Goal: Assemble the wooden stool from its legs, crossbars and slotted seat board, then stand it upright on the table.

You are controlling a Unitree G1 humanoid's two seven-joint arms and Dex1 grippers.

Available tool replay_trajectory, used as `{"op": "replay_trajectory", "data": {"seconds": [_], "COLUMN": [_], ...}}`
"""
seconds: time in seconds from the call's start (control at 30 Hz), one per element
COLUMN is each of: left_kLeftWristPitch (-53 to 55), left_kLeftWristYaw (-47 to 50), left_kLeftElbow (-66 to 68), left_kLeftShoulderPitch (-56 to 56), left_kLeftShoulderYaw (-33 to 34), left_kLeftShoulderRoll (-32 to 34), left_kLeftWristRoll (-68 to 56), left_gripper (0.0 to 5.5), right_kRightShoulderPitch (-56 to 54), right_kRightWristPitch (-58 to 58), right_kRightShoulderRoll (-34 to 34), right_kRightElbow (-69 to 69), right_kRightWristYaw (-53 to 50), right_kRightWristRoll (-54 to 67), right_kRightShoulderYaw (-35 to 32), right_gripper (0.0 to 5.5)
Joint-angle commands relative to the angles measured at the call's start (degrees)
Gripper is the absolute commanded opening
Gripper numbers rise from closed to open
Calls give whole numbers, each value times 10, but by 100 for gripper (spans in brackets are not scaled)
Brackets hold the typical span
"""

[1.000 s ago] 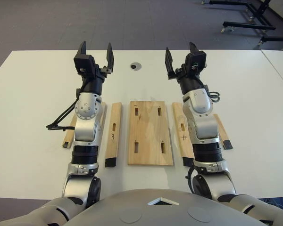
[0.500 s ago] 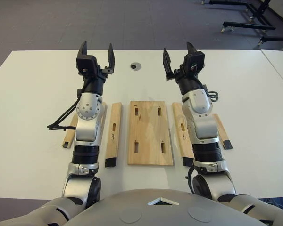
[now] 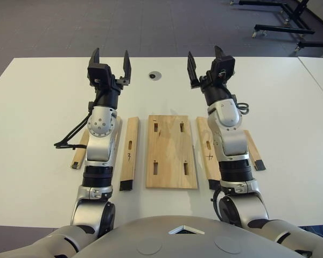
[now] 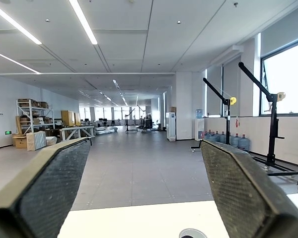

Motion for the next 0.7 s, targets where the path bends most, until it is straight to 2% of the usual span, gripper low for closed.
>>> {"op": "replay_trajectory", "data": {"seconds": [0.03,0.33,0.4,0.7], "left_kLeftWristPitch": [-2,-9,-12,0], "left_kLeftWristYaw": [3,2,4,-8], "left_kLeftElbow": [7,27,24,-64], "left_kLeftShoulderPitch": [-7,-19,-13,55], "left_kLeftShoulderYaw": [0,0,-3,-4], "left_kLeftShoulderRoll": [1,3,1,8], "left_kLeftWristRoll": [4,5,8,-1], "left_gripper": [401,401,401,401], "right_kRightShoulderPitch": [-8,-16,-12,110], "right_kRightWristPitch": [-2,3,42,299], "right_kRightShoulderRoll": [-3,-3,-6,-129], "right_kRightElbow": [6,8,-10,-167], "right_kRightWristYaw": [2,-9,-17,20], "right_kRightWristRoll": [-5,2,23,92], "right_kRightShoulderYaw": [3,-12,-39,-166], "right_gripper": [389,389,389,389]}}
